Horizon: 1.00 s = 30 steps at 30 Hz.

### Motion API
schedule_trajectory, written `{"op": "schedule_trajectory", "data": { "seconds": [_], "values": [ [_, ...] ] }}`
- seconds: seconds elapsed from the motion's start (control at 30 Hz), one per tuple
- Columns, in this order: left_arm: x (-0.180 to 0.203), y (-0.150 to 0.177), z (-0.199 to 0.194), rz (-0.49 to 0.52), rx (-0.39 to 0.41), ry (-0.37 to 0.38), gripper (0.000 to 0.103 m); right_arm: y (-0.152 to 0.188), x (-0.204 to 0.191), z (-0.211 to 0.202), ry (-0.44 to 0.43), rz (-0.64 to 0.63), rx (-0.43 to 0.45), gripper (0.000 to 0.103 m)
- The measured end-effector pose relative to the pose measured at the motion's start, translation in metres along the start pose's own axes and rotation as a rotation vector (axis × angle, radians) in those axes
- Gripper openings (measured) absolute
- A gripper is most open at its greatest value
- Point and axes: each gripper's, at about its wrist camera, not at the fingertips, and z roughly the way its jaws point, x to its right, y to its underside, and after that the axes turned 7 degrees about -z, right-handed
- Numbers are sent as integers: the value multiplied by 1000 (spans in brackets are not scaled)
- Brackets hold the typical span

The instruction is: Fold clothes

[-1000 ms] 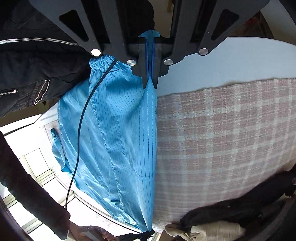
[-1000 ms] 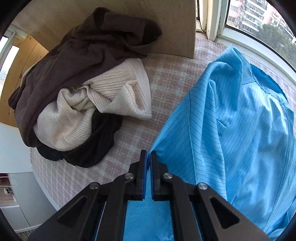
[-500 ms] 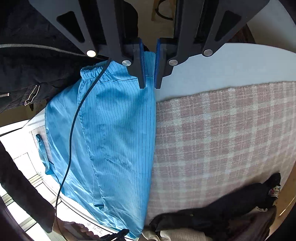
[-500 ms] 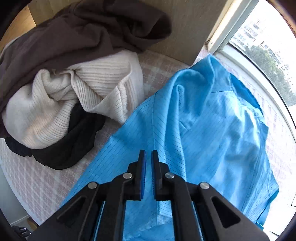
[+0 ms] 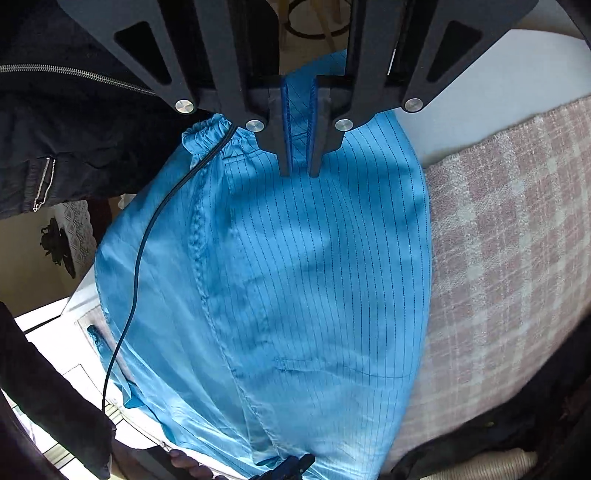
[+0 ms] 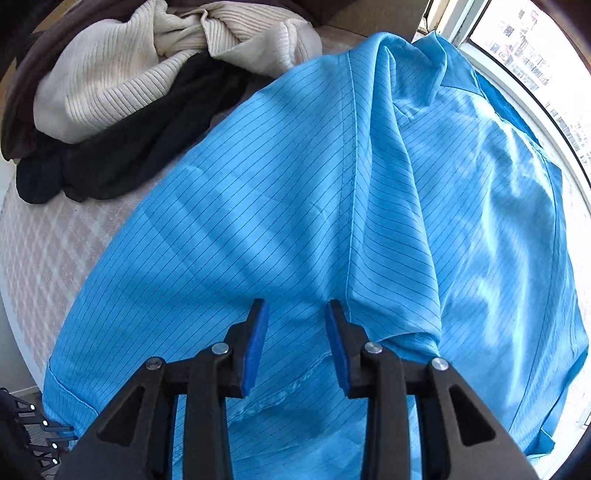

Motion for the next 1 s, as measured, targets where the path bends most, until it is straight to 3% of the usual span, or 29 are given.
{"op": "schedule_trajectory", "data": {
  "seconds": [0.07, 0.2, 0.23, 0.3, 0.37, 0.43, 0.5, 0.6, 0.7, 0.77, 0.83, 1.0],
  "values": [
    [10, 4, -22, -6, 56, -48, 5, 13, 10, -32, -98, 26, 74, 32],
    [44, 12, -63, -10, 170, -116, 3, 77, 60, -138, -244, 90, 376, 33],
    [56, 12, -68, -13, 188, -121, 3, 98, 75, -162, -269, 119, 428, 38],
    [80, 14, -76, -19, 224, -131, 4, 137, 104, -195, -250, 167, 504, 62],
    [104, 15, -84, -26, 260, -140, 4, 188, 138, -213, -119, 190, 554, 65],
    [132, 11, -77, -31, 276, -105, 4, 241, 170, -221, 68, 226, 521, 65],
    [164, 1, -57, -16, 259, -36, 4, 288, 213, -210, 203, 277, 416, 65],
    [215, -24, -20, 51, 204, 57, 4, 354, 267, -177, 217, 382, 212, 65],
    [272, -62, 19, 109, 138, 194, 4, 392, 282, -150, 95, 414, 163, 65],
    [317, -95, 47, 135, 100, 294, 5, 398, 286, -144, 93, 420, 160, 65],
    [368, -131, 78, 172, 49, 354, 17, 401, 294, -142, 134, 441, 145, 65],
    [464, -202, 138, 243, -2, 294, 24, 398, 312, -136, 190, 432, 139, 65]
  ]
}}
